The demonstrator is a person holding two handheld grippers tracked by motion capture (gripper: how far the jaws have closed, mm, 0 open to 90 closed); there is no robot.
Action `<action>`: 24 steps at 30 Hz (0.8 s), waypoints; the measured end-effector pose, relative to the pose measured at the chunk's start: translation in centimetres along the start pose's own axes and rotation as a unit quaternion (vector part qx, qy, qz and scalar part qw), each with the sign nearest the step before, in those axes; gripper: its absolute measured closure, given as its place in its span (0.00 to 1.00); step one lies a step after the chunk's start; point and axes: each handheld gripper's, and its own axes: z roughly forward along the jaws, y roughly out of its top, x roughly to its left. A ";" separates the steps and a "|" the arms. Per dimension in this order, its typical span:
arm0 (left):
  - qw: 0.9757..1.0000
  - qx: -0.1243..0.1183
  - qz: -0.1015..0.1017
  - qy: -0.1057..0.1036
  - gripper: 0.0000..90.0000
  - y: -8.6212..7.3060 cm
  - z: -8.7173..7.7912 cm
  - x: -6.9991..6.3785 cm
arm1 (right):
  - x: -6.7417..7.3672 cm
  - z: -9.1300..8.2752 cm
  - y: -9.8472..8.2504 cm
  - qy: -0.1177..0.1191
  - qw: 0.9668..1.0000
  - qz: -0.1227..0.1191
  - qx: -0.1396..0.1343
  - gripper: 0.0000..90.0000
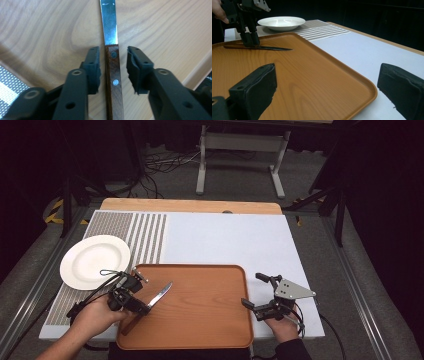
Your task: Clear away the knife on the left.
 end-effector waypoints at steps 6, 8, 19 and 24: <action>0.999 -0.035 0.018 -0.004 0.44 -0.1 -0.6 0.1 | 0.0 0.0 0.0 0.000 1.000 -0.001 0.000 0.03; 0.998 -0.046 0.030 -0.002 0.39 -0.1 -0.9 0.0 | 0.0 0.0 0.0 0.000 1.000 -0.001 -0.001 0.03; 0.980 -0.115 0.161 0.036 0.24 -0.2 -2.3 -1.3 | 0.0 0.0 0.0 0.000 1.000 -0.001 -0.001 0.03; 0.969 -0.124 0.212 0.038 0.43 -0.3 -2.6 -2.1 | 0.0 0.1 0.0 0.001 1.000 0.000 -0.001 0.03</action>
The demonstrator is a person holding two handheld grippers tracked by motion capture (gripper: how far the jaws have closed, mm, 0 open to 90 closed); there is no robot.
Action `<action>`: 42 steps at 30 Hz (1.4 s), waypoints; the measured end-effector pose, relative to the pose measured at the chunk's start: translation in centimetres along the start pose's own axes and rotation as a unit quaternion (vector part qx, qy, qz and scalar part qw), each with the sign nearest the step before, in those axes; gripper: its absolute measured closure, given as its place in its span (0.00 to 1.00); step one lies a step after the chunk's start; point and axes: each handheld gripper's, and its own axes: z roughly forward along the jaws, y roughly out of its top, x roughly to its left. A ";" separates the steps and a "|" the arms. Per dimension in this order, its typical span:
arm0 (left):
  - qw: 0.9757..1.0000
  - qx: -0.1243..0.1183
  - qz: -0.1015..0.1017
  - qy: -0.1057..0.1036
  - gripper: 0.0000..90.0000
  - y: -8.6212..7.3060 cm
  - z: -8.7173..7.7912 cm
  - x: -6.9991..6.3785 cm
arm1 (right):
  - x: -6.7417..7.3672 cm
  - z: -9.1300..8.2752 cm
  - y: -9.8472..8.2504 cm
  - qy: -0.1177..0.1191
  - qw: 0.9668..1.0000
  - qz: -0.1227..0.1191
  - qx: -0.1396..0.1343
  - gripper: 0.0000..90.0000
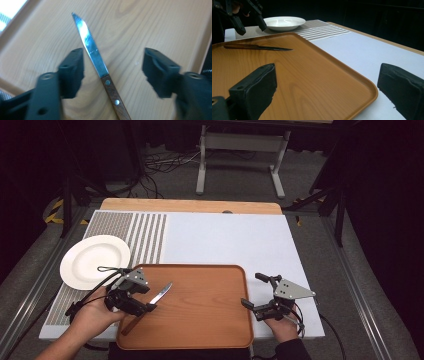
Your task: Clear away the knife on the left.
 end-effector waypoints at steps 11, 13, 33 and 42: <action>0.997 0.006 0.073 -0.011 1.00 0.7 -0.2 -0.7 | 0.0 0.0 0.0 0.000 1.000 0.001 0.000 0.03; 0.996 0.014 0.084 -0.018 1.00 0.8 0.1 -0.7 | 0.0 0.0 0.0 0.000 1.000 0.001 0.000 0.03; 0.981 0.116 0.152 -0.033 1.00 1.3 3.4 -0.5 | 0.0 -0.1 0.0 -0.002 1.000 0.000 -0.001 0.03; 0.976 0.146 0.160 -0.038 1.00 1.2 4.0 -0.5 | 0.0 0.0 0.0 -0.002 1.000 0.001 0.000 0.03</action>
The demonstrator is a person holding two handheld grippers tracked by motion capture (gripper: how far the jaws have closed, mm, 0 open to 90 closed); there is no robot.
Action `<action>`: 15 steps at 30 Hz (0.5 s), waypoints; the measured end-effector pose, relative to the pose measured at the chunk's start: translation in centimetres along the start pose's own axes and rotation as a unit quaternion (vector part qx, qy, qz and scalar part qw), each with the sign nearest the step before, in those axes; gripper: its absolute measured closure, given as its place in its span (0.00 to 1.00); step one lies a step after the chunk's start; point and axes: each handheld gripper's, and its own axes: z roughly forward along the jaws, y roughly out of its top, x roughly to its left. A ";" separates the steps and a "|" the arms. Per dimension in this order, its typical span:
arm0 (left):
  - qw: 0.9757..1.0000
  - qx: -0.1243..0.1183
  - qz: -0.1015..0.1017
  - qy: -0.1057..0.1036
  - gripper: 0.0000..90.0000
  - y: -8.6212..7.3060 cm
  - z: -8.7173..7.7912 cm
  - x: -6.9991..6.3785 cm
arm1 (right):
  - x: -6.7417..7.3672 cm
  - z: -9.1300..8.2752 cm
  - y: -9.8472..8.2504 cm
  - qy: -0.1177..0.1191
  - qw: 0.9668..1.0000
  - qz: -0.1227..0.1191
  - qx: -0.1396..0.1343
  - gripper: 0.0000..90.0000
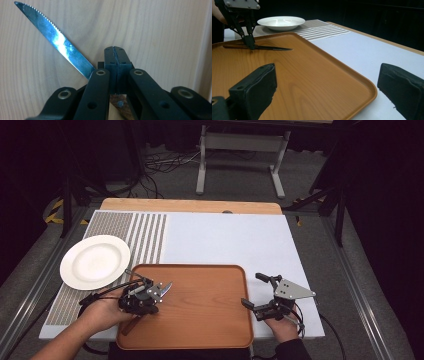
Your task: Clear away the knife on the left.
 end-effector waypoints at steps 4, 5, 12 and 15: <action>1.000 0.008 -0.001 -0.001 1.00 0.0 0.3 0.1 | 0.0 0.0 0.0 0.000 1.000 0.000 0.000 0.03; 1.000 0.008 -0.002 -0.001 1.00 0.0 0.3 0.1 | 0.0 0.0 0.0 0.000 1.000 0.000 0.000 0.03; 1.000 0.008 -0.005 -0.002 1.00 -0.1 0.3 0.3 | 0.0 0.0 0.0 0.000 1.000 -0.001 0.001 0.03; 1.000 0.006 -0.008 -0.001 1.00 -0.2 0.2 0.3 | 0.0 0.0 0.0 0.000 1.000 -0.001 0.000 0.03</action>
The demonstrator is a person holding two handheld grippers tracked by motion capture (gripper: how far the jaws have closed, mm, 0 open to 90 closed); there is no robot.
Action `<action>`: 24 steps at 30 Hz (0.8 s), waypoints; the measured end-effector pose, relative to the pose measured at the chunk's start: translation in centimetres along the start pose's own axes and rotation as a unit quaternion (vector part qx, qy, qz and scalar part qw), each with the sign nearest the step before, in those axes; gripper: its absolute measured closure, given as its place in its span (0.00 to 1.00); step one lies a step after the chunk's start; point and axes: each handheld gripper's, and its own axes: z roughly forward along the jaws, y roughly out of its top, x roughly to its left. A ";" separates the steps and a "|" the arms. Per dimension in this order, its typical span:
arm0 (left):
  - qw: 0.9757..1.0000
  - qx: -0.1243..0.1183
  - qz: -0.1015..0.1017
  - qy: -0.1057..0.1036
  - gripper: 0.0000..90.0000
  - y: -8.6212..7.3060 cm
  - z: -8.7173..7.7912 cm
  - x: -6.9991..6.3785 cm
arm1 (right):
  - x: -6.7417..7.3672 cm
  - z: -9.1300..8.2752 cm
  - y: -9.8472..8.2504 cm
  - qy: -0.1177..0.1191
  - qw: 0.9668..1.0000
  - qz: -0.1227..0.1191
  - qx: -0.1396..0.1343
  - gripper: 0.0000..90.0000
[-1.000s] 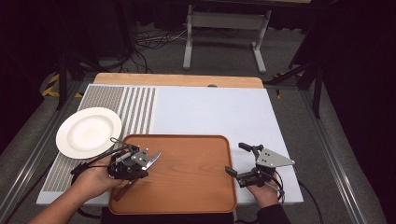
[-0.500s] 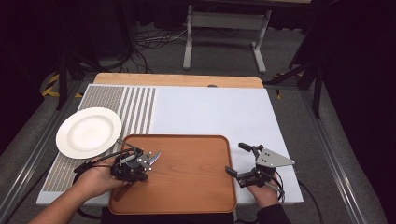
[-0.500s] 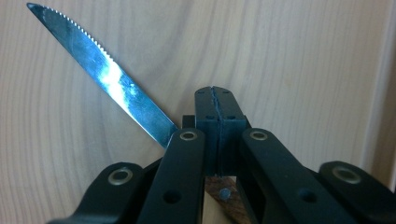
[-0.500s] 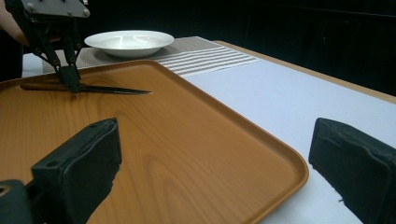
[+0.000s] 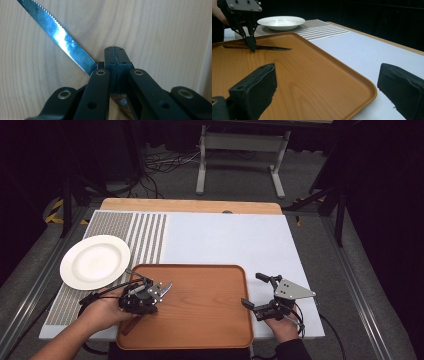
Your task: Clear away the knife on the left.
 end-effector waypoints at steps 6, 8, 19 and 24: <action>1.000 0.004 -0.009 -0.001 1.00 -0.1 -0.1 0.2 | 0.0 0.0 0.0 0.000 1.000 0.000 0.001 0.03; 1.000 0.004 -0.013 0.000 1.00 -0.2 -0.1 0.3 | 0.0 0.1 0.0 0.001 1.000 0.001 0.001 0.03; 1.000 0.006 -0.029 0.003 1.00 -0.8 -0.3 0.8 | 0.0 0.0 0.0 0.001 1.000 0.001 0.002 0.03; 0.999 0.005 -0.040 0.005 1.00 -1.2 -0.4 1.1 | 0.0 0.1 -0.1 0.000 1.000 0.001 0.002 0.03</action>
